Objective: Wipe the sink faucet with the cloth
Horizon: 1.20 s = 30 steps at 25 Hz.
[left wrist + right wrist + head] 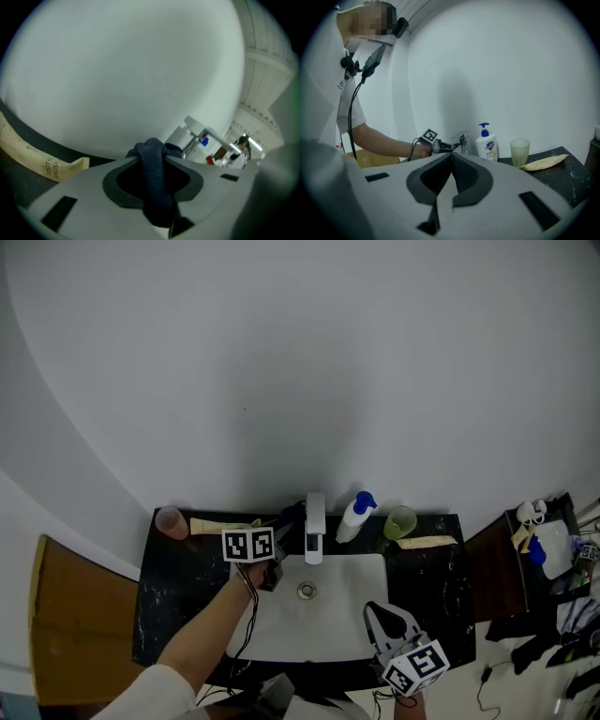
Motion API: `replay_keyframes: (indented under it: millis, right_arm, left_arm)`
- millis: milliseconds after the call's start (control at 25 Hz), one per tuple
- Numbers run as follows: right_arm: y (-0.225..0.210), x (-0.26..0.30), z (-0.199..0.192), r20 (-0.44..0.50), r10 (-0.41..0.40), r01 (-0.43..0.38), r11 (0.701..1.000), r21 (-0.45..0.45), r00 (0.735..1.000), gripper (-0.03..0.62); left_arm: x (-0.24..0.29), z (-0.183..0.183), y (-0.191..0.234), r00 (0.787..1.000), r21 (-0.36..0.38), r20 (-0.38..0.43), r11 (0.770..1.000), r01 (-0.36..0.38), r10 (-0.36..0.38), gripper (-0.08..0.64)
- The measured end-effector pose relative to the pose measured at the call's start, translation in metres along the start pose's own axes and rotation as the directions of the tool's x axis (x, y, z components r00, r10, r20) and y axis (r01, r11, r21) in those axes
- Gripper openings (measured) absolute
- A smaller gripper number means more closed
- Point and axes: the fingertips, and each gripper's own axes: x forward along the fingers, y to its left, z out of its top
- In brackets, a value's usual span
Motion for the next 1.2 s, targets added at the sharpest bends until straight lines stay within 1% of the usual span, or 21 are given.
replay_keyframes:
  millis: [40,120,200,280,320,400,440,480,520,600,640,680,720,760,800,880,920,960,1080,1120,1200]
  right_arm:
    - [0.0,0.0,0.002,0.004,0.002,-0.002,1.0,0.0,1.0,0.006]
    - [-0.002,0.001,0.004,0.007,0.004,-0.004,1.0,-0.002,1.0,0.006]
    - [-0.003,0.001,0.003,0.004,0.004,-0.004,1.0,-0.001,1.0,0.006]
    - [-0.002,0.0,0.001,0.002,0.004,-0.004,1.0,0.0,1.0,0.006]
    - [-0.002,0.0,0.0,0.001,0.003,-0.003,1.0,0.0,1.0,0.006]
    - [-0.002,-0.003,-0.002,-0.001,-0.002,0.002,1.0,0.002,1.0,0.006]
    - [-0.003,-0.005,-0.002,-0.002,-0.007,0.007,1.0,0.004,1.0,0.006]
    - [-0.004,-0.006,-0.003,-0.004,-0.012,0.012,1.0,0.005,1.0,0.006]
    - [-0.005,-0.007,-0.004,-0.005,-0.016,0.016,1.0,0.006,1.0,0.006]
    - [-0.005,-0.008,-0.004,-0.006,-0.02,0.02,1.0,0.006,1.0,0.006]
    - [-0.005,-0.008,-0.004,-0.007,-0.02,0.02,1.0,0.006,1.0,0.006]
    - [-0.005,-0.008,-0.004,-0.006,-0.019,0.019,1.0,0.006,1.0,0.006]
    - [-0.005,-0.008,-0.004,-0.005,-0.018,0.018,1.0,0.006,1.0,0.006]
    - [-0.005,-0.008,-0.004,-0.004,-0.016,0.016,1.0,0.006,1.0,0.006]
    - [-0.005,-0.008,-0.004,-0.002,-0.014,0.014,1.0,0.007,1.0,0.006]
    - [-0.005,-0.008,-0.004,-0.002,-0.009,0.009,1.0,0.008,1.0,0.006]
    - [-0.005,-0.008,-0.005,-0.003,-0.006,0.006,1.0,0.009,1.0,0.006]
    - [-0.004,-0.007,-0.006,-0.005,-0.004,0.004,1.0,0.009,1.0,0.006]
    - [-0.002,-0.006,-0.007,-0.008,0.002,-0.002,1.0,0.009,1.0,0.006]
    - [-0.002,-0.005,-0.006,-0.007,0.002,-0.002,1.0,0.009,1.0,0.006]
    - [-0.001,-0.005,-0.006,-0.009,0.0,0.0,1.0,0.008,1.0,0.006]
  left_arm:
    - [-0.007,0.013,-0.006,0.997,-0.031,0.064,0.999,0.041,-0.039,0.109]
    - [-0.021,0.043,-0.023,0.972,-0.091,0.197,0.985,0.144,-0.124,0.109]
    - [-0.024,0.062,-0.039,0.946,-0.13,0.27,0.967,0.219,-0.178,0.109]
    - [-0.018,0.065,-0.044,0.934,-0.197,0.302,0.946,0.259,-0.193,0.109]
    - [-0.013,0.063,-0.041,0.93,-0.248,0.315,0.929,0.275,-0.191,0.109]
    - [-0.003,0.052,-0.029,0.929,-0.373,0.331,0.88,0.292,-0.168,0.109]
    - [0.003,0.045,-0.021,0.933,-0.43,0.326,0.856,0.288,-0.15,0.109]
    - [0.008,0.035,-0.013,0.943,-0.472,0.306,0.84,0.268,-0.129,0.109]
    - [0.013,0.023,-0.004,0.956,-0.5,0.273,0.834,0.233,-0.104,0.109]
    - [0.019,-0.002,0.01,0.981,-0.518,0.184,0.843,0.149,-0.06,0.109]
    - [0.019,-0.01,0.014,0.987,-0.512,0.151,0.851,0.12,-0.048,0.109]
    - [0.018,-0.015,0.015,0.99,-0.503,0.136,0.857,0.11,-0.047,0.109]
    - [0.015,-0.013,0.014,0.987,-0.497,0.148,0.859,0.124,-0.057,0.109]
    - [0.009,-0.005,0.01,0.98,-0.495,0.185,0.853,0.162,-0.078,0.109]
    - [0.001,0.008,0.005,0.965,-0.494,0.24,0.843,0.216,-0.107,0.109]
    - [-0.013,0.037,-0.009,0.927,-0.473,0.339,0.822,0.318,-0.164,0.109]
    - [-0.018,0.048,-0.016,0.912,-0.456,0.365,0.818,0.35,-0.186,0.109]
    - [-0.019,0.056,-0.022,0.903,-0.441,0.378,0.818,0.368,-0.203,0.109]
    - [-0.012,0.063,-0.034,0.897,-0.432,0.38,0.814,0.389,-0.226,0.109]
    - [-0.007,0.06,-0.034,0.898,-0.444,0.379,0.807,0.389,-0.224,0.109]
    - [0.002,0.05,-0.028,0.899,-0.49,0.387,0.78,0.39,-0.207,0.109]
